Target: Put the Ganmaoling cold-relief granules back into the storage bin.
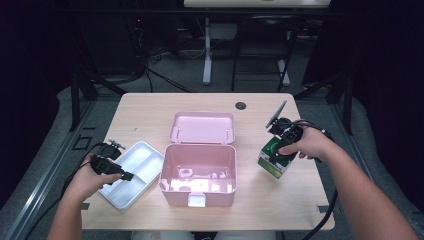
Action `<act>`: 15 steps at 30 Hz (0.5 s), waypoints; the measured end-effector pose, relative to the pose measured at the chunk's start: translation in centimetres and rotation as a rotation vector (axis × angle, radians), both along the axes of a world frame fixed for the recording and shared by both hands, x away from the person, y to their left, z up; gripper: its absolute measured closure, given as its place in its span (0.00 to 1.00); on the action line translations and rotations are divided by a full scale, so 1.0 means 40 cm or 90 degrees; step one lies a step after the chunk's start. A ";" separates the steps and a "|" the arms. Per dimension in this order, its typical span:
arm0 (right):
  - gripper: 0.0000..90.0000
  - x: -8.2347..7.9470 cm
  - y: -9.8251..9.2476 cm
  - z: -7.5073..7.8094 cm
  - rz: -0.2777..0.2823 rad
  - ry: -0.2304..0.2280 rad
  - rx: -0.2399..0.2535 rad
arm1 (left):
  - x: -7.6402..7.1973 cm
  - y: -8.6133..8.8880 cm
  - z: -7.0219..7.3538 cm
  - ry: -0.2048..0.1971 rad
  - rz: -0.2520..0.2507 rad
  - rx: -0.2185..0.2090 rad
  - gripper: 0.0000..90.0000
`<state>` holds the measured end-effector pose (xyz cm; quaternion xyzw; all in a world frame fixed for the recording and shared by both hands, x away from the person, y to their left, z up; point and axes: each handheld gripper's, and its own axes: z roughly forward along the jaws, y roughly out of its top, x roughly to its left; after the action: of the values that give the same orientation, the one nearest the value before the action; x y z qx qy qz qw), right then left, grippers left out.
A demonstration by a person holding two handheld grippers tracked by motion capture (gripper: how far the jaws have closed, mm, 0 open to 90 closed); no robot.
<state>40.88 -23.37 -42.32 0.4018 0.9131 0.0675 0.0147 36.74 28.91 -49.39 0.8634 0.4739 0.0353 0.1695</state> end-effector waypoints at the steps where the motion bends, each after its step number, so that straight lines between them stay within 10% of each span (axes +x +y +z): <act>1: 0.17 0.000 0.000 0.006 0.002 0.000 0.002 | 0.000 0.000 0.000 0.000 0.000 0.000 0.38; 10: 0.17 -0.006 0.007 0.040 0.066 -0.021 -0.004 | 0.001 -0.001 -0.003 0.002 -0.002 -0.002 0.38; 15: 0.17 -0.028 0.026 0.059 0.169 -0.038 0.003 | 0.001 0.002 -0.006 0.004 0.002 -0.002 0.38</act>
<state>39.78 -22.35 -39.96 0.2756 0.9571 0.0829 0.0320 36.80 29.00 -49.64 0.8624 0.4760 0.0318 0.1693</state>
